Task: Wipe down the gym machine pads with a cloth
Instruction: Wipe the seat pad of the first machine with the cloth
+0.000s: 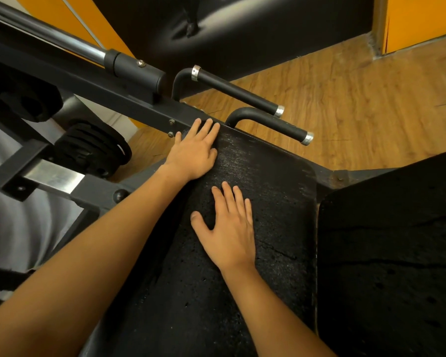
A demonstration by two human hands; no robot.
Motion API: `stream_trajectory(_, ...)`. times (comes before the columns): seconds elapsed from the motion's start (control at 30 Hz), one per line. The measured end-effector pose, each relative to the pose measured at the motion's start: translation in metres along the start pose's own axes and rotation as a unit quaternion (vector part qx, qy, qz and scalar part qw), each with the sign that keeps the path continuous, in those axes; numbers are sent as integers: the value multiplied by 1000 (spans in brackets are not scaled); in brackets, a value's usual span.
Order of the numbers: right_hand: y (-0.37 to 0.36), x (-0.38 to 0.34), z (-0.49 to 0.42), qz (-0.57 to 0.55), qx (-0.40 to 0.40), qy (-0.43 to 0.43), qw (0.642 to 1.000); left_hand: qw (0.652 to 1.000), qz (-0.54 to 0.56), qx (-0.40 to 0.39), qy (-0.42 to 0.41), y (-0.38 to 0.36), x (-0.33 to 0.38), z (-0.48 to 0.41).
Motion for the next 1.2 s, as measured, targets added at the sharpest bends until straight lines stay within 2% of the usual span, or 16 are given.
stream_trajectory(0.2, -1, 0, -1, -4, 0, 0, 1000, 1000, -7, -1, 0, 4, -1, -17)
stream_trajectory(0.47, -1, 1, 0, 0, 2, 0, 1000, 999, -35, -8, -35, 2, 3, 12)
stream_trajectory(0.7, -1, 1, 0, -6, 1, 2, 1000, 999, -4, 3, -33, 3, 1, 8)
stream_trajectory(0.87, -2, 0, -1, -9, 7, 2, 1000, 999, -24, -6, -27, 4, 1, 2)
stream_trajectory(1.2, -2, 1, 0, 1, -2, 0, 1000, 999, -20, 8, -28, -1, -1, 47)
Point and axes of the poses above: each hand's wrist, its own z-axis away from the middle knuckle, its own y-axis out of the back of the hand, x = y × z, the point moved 6 cm from there along -z, towards the middle knuckle, and after that the axes turned 8 degrees about z, right-handed, at the moved point
